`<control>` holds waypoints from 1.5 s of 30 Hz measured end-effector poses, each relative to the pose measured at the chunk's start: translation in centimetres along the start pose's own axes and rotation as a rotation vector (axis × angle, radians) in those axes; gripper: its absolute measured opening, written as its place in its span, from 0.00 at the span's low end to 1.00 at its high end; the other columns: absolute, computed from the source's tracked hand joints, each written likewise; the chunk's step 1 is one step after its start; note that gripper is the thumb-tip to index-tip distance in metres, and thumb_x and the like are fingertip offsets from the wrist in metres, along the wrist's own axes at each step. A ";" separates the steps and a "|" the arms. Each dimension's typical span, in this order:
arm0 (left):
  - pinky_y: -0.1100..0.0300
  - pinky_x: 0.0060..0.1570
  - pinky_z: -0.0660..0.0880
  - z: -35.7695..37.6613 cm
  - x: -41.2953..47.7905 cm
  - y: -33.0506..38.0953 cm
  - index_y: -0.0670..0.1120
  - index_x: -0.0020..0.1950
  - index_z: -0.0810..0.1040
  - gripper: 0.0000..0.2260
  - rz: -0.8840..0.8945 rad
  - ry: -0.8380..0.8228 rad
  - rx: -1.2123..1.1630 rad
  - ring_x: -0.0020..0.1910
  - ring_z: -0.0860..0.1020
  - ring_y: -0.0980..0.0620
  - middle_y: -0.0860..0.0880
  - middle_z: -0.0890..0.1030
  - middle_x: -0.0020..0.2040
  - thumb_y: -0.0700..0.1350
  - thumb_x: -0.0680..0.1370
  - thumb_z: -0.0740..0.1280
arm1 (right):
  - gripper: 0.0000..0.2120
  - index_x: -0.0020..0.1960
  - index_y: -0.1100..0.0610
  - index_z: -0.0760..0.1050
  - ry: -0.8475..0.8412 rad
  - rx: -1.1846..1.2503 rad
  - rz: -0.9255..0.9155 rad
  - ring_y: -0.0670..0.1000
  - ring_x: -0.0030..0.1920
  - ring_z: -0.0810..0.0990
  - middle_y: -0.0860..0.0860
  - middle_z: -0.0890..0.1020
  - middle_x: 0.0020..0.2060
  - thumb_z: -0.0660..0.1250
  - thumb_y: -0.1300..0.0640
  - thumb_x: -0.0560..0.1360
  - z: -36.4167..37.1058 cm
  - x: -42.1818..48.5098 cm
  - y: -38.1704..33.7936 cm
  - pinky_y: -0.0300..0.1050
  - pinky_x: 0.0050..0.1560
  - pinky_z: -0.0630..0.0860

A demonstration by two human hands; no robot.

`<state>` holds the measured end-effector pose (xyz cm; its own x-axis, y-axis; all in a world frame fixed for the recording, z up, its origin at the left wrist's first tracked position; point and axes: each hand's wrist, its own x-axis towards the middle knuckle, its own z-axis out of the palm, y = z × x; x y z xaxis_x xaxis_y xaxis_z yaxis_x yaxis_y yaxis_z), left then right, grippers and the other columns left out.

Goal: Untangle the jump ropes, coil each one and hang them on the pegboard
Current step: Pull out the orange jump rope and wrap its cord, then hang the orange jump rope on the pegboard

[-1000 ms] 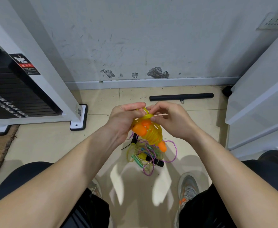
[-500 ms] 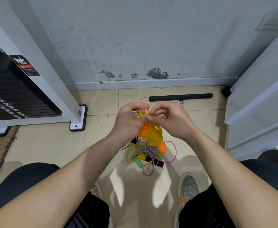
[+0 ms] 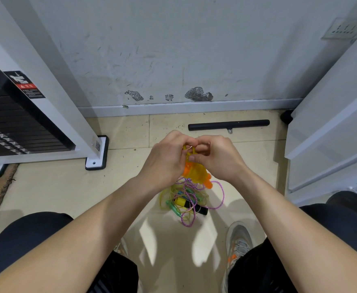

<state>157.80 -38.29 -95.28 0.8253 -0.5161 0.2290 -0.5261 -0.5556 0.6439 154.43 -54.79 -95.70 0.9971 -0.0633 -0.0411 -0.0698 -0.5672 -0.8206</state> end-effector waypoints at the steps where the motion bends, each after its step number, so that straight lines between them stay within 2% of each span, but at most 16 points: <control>1: 0.62 0.48 0.71 -0.1 0.1 0.0 0.54 0.58 0.79 0.16 -0.002 -0.011 -0.005 0.41 0.74 0.61 0.59 0.71 0.50 0.35 0.78 0.64 | 0.12 0.49 0.48 0.82 0.003 -0.041 -0.007 0.48 0.45 0.84 0.47 0.87 0.40 0.78 0.61 0.69 0.1 0.0 0.0 0.48 0.51 0.79; 4: 0.61 0.49 0.74 -0.1 0.3 0.1 0.53 0.58 0.78 0.18 -0.048 0.004 -0.074 0.40 0.76 0.63 0.57 0.72 0.51 0.32 0.77 0.61 | 0.15 0.53 0.50 0.83 0.020 -0.168 -0.035 0.44 0.50 0.83 0.44 0.87 0.43 0.78 0.58 0.68 0.3 0.0 -0.1 0.42 0.53 0.77; 7: 0.53 0.53 0.77 0.0 0.5 0.0 0.50 0.64 0.76 0.19 -0.154 -0.007 -0.140 0.40 0.79 0.57 0.57 0.75 0.48 0.32 0.77 0.64 | 0.14 0.53 0.50 0.83 -0.019 -0.231 -0.017 0.42 0.47 0.81 0.43 0.86 0.42 0.78 0.57 0.68 0.5 -0.2 0.1 0.36 0.49 0.74; 10: 0.49 0.50 0.80 -0.7 0.8 0.1 0.50 0.61 0.77 0.17 -0.281 -0.041 -0.287 0.38 0.83 0.51 0.55 0.77 0.44 0.31 0.78 0.65 | 0.13 0.53 0.51 0.84 -0.044 -0.285 -0.003 0.44 0.48 0.83 0.46 0.87 0.45 0.78 0.54 0.70 0.8 -0.3 0.6 0.41 0.54 0.77; 13: 0.46 0.51 0.81 -1.6 1.2 0.1 0.50 0.56 0.78 0.16 -0.360 -0.031 -0.434 0.40 0.83 0.44 0.53 0.77 0.42 0.29 0.78 0.64 | 0.12 0.53 0.51 0.84 -0.032 -0.246 -0.009 0.44 0.49 0.83 0.47 0.86 0.46 0.78 0.55 0.70 1.0 -0.4 0.5 0.39 0.55 0.78; 15: 0.46 0.52 0.81 -1.9 1.2 0.1 0.50 0.54 0.79 0.16 -0.371 -0.035 -0.461 0.39 0.83 0.44 0.51 0.78 0.42 0.29 0.78 0.65 | 0.11 0.52 0.51 0.83 -0.033 -0.250 -0.010 0.43 0.48 0.82 0.47 0.86 0.45 0.78 0.54 0.70 1.1 -0.4 0.2 0.38 0.53 0.77; 20: 0.50 0.50 0.82 -2.9 1.3 -0.1 0.52 0.49 0.81 0.15 -0.356 -0.049 -0.533 0.37 0.82 0.51 0.50 0.82 0.43 0.31 0.76 0.70 | 0.07 0.45 0.46 0.79 -0.023 -0.106 -0.007 0.43 0.42 0.81 0.45 0.84 0.38 0.77 0.54 0.71 1.0 -0.2 -0.4 0.41 0.44 0.77; 23: 0.59 0.46 0.81 -4.0 1.2 0.0 0.52 0.48 0.82 0.12 -0.310 0.004 -0.472 0.38 0.81 0.57 0.51 0.84 0.42 0.35 0.74 0.74 | 0.01 0.45 0.47 0.81 -0.013 0.010 -0.021 0.42 0.43 0.81 0.45 0.84 0.39 0.73 0.52 0.75 0.7 -0.3 -1.2 0.42 0.45 0.78; 26: 0.66 0.41 0.78 -5.2 1.1 0.9 0.51 0.49 0.81 0.10 -0.305 0.045 -0.465 0.34 0.81 0.60 0.51 0.84 0.43 0.35 0.75 0.73 | 0.07 0.43 0.49 0.81 0.008 0.018 -0.068 0.43 0.40 0.80 0.44 0.83 0.36 0.68 0.50 0.79 0.6 -0.3 -2.6 0.40 0.42 0.75; 29: 0.66 0.41 0.77 -6.3 1.4 1.4 0.51 0.49 0.80 0.11 -0.278 0.092 -0.414 0.33 0.80 0.59 0.50 0.83 0.44 0.34 0.76 0.72 | 0.09 0.40 0.48 0.79 0.025 -0.077 -0.131 0.43 0.33 0.75 0.45 0.80 0.31 0.67 0.51 0.80 0.0 0.2 -4.5 0.39 0.35 0.66; 31: 0.63 0.46 0.78 -7.1 1.6 1.4 0.50 0.51 0.80 0.10 -0.254 0.108 -0.384 0.37 0.82 0.57 0.49 0.84 0.44 0.34 0.77 0.70 | 0.09 0.41 0.51 0.79 0.061 -0.113 -0.156 0.45 0.32 0.72 0.47 0.78 0.30 0.68 0.54 0.79 -0.5 0.9 -5.7 0.42 0.35 0.65; 33: 0.61 0.51 0.78 -7.9 2.0 1.3 0.49 0.54 0.80 0.10 -0.222 0.089 -0.336 0.43 0.83 0.55 0.49 0.85 0.46 0.36 0.77 0.69 | 0.07 0.42 0.54 0.80 0.105 -0.112 -0.177 0.48 0.33 0.74 0.48 0.80 0.32 0.68 0.56 0.79 -1.0 1.6 -6.8 0.44 0.37 0.67; 36: 0.65 0.47 0.74 -8.9 3.1 0.6 0.53 0.53 0.81 0.09 -0.153 0.074 -0.194 0.44 0.80 0.63 0.55 0.85 0.44 0.41 0.76 0.72 | 0.07 0.43 0.54 0.80 0.148 -0.113 -0.189 0.52 0.38 0.80 0.50 0.83 0.35 0.68 0.56 0.79 -1.2 3.0 -7.8 0.47 0.40 0.74; 38: 0.64 0.45 0.72 -9.5 4.5 -0.7 0.54 0.50 0.83 0.07 -0.143 0.073 -0.143 0.46 0.80 0.64 0.55 0.85 0.43 0.45 0.74 0.74 | 0.07 0.43 0.53 0.80 0.170 -0.112 -0.189 0.53 0.39 0.81 0.50 0.84 0.35 0.67 0.56 0.79 -1.1 4.5 -8.1 0.49 0.42 0.75; 40: 0.62 0.45 0.73 -9.8 6.1 -2.3 0.53 0.48 0.83 0.05 -0.171 0.048 -0.229 0.43 0.81 0.62 0.54 0.85 0.40 0.45 0.74 0.75 | 0.08 0.43 0.53 0.81 0.191 -0.113 -0.181 0.52 0.40 0.81 0.49 0.85 0.36 0.67 0.55 0.79 -1.0 6.4 -8.2 0.48 0.43 0.75; 45: 0.67 0.43 0.73 -9.2 11.3 -6.1 0.48 0.45 0.84 0.03 -0.277 -0.006 -0.450 0.38 0.75 0.58 0.56 0.80 0.35 0.41 0.75 0.74 | 0.07 0.42 0.53 0.80 0.237 -0.025 -0.045 0.51 0.42 0.82 0.47 0.85 0.36 0.67 0.55 0.78 -0.3 13.4 -7.4 0.49 0.47 0.78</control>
<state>172.25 -34.78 -89.92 0.9190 -0.3943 0.0028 -0.1477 -0.3376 0.9296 168.33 -51.70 -89.98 0.9650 -0.2266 0.1319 -0.0295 -0.5937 -0.8041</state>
